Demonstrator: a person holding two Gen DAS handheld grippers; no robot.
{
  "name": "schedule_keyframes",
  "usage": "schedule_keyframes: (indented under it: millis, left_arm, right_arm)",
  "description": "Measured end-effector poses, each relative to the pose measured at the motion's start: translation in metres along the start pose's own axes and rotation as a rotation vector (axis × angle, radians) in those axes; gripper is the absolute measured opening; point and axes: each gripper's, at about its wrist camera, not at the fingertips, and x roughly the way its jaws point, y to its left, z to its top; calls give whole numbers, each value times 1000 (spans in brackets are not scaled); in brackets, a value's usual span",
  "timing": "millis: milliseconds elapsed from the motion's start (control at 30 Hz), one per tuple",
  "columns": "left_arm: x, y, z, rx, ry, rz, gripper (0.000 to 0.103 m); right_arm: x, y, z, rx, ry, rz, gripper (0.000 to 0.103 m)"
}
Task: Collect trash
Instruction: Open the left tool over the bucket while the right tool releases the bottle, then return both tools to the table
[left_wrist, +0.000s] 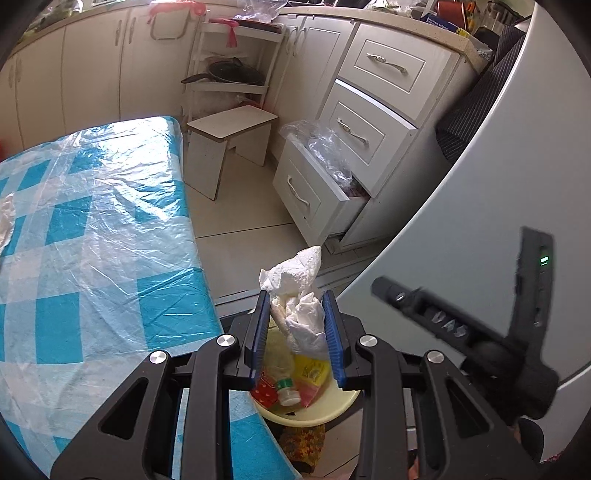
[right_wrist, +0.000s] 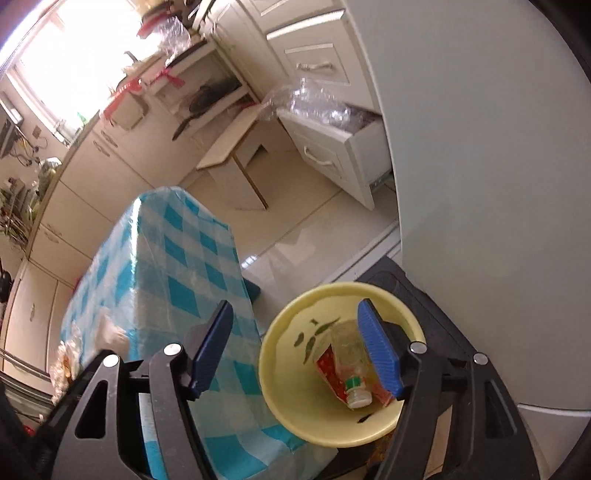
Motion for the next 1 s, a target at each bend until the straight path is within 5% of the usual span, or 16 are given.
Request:
schedule_keyframes:
  millis: [267, 667, 1000]
  left_arm:
    - [32, -26, -3, 35, 78, -3, 31]
    - [41, -42, -7, 78, 86, 29, 59]
    - [-21, -24, -3, 205, -56, 239, 76]
  right_arm:
    - [-68, 3, 23, -1, -255, 70, 80]
    - [-73, 3, 31, 19, -260, 129, 80]
    - [-77, 32, 30, -55, -277, 135, 86]
